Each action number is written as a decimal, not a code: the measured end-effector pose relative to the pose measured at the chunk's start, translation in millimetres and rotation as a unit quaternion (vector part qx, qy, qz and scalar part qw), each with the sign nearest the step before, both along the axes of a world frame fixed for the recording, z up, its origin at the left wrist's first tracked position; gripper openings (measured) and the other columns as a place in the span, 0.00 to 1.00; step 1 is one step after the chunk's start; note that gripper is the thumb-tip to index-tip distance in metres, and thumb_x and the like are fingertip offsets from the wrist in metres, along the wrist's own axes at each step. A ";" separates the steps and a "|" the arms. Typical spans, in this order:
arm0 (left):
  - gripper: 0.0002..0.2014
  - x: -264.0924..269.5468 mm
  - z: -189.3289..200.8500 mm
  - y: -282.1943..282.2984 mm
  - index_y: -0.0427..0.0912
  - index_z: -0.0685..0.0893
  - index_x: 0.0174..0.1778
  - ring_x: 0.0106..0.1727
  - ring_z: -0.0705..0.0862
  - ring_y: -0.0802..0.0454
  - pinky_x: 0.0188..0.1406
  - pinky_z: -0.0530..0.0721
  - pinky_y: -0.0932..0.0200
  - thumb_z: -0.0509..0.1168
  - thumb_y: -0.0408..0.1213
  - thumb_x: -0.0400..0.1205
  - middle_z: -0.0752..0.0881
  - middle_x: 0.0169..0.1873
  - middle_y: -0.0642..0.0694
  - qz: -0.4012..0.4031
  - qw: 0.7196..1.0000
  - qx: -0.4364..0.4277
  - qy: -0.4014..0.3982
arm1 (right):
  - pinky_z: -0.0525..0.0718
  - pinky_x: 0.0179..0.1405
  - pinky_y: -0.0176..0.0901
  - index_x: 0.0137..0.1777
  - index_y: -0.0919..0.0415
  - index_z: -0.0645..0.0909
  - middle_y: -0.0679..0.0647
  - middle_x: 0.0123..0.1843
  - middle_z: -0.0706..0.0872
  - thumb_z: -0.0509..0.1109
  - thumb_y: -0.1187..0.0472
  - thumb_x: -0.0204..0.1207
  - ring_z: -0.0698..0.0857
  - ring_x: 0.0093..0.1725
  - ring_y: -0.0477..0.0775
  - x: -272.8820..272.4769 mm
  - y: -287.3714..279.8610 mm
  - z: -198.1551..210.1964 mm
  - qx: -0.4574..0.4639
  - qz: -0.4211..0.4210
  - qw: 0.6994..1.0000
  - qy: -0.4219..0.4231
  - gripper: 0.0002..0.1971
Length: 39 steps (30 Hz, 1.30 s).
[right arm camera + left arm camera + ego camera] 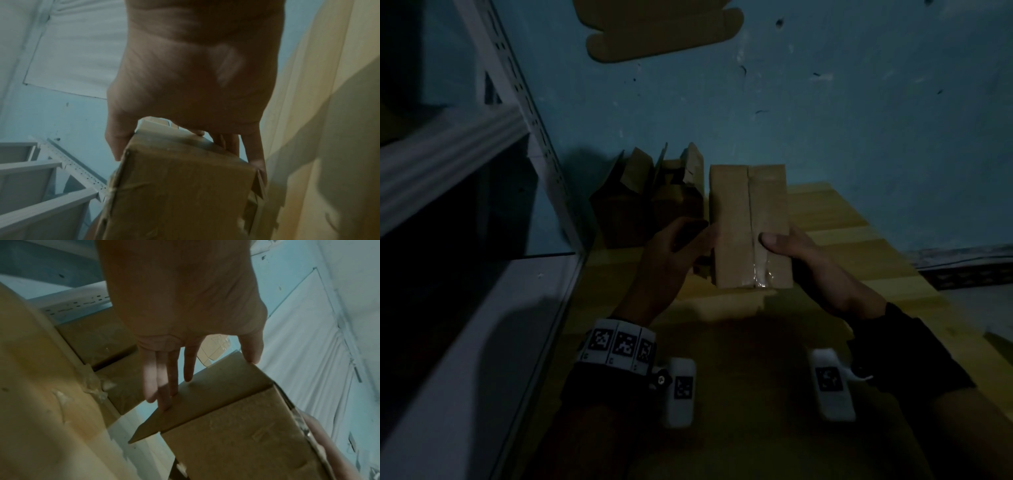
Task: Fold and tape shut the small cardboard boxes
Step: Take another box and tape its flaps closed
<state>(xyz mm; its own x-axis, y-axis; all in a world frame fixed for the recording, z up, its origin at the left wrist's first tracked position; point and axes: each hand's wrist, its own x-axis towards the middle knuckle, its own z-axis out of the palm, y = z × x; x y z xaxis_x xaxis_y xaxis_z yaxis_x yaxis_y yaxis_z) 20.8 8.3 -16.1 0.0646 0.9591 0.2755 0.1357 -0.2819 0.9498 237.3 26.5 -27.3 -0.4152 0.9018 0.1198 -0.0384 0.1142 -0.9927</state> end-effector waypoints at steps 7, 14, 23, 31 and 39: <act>0.31 -2.7 -2.1 3.1 0.52 0.76 0.72 0.62 0.85 0.50 0.50 0.85 0.55 0.70 0.57 0.73 0.84 0.61 0.54 -0.028 0.996 -0.074 -0.043 | 0.84 0.60 0.41 0.84 0.51 0.69 0.45 0.70 0.87 0.73 0.60 0.68 0.85 0.70 0.50 8.8 -1.3 1.2 0.037 0.039 0.998 -0.024 0.41; 0.33 -3.3 1.7 1.4 0.55 0.66 0.74 0.53 0.80 0.83 0.46 0.81 0.78 0.72 0.34 0.76 0.76 0.59 0.66 -0.036 0.999 0.011 0.004 | 0.85 0.58 0.37 0.79 0.48 0.72 0.39 0.65 0.89 0.75 0.63 0.65 0.86 0.67 0.44 9.8 -5.7 5.3 0.053 0.066 0.996 -0.026 0.39; 0.33 -7.8 5.7 1.8 0.58 0.69 0.75 0.62 0.81 0.72 0.50 0.83 0.73 0.76 0.39 0.77 0.78 0.64 0.63 -0.064 0.998 -0.004 0.003 | 0.87 0.64 0.42 0.89 0.39 0.58 0.45 0.82 0.71 0.90 0.57 0.54 0.77 0.76 0.42 10.3 2.5 9.0 0.167 -0.029 0.983 -0.071 0.64; 0.31 -2.0 4.4 0.9 0.49 0.76 0.72 0.57 0.86 0.60 0.40 0.87 0.67 0.70 0.51 0.72 0.82 0.62 0.53 -0.027 0.997 -0.059 -0.036 | 0.76 0.68 0.55 0.89 0.31 0.48 0.48 0.72 0.68 0.89 0.33 0.46 0.70 0.71 0.51 5.3 4.4 3.5 0.275 -0.110 0.913 -0.280 0.72; 0.33 -14.9 0.4 2.1 0.55 0.73 0.77 0.64 0.83 0.62 0.49 0.86 0.66 0.75 0.43 0.75 0.77 0.65 0.62 -0.084 0.995 -0.048 0.005 | 0.84 0.48 0.35 0.71 0.54 0.80 0.47 0.65 0.85 0.82 0.45 0.67 0.86 0.59 0.43 8.6 1.2 11.4 0.147 -0.151 0.975 -0.070 0.33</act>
<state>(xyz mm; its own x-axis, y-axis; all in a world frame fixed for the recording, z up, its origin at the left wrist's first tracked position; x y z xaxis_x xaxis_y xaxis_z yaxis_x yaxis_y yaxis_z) 5.9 10.4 -15.7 0.2279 0.9567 0.1810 0.1037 -0.2087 0.9725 245.9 27.7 -15.9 -0.1672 0.9209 0.3522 0.1741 0.3792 -0.9088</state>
